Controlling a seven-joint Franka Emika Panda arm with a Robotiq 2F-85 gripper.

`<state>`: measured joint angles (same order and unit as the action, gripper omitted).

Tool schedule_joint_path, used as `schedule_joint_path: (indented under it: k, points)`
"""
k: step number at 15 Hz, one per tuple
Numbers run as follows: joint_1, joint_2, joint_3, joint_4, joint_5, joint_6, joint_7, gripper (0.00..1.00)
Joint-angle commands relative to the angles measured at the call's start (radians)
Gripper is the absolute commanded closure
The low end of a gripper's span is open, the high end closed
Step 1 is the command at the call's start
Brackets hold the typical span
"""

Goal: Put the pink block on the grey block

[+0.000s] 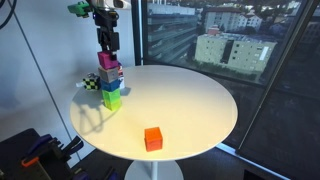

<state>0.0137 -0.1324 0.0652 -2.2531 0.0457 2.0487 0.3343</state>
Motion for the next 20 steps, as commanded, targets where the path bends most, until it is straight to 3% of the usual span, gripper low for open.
schedule_joint_path:
  k: [1,20]
  points:
    - [0.0,0.013,0.0,0.032,-0.024,-0.032,0.031,0.0]
    - [0.006,-0.039,-0.011,0.017,0.054,-0.023,-0.066,0.0]
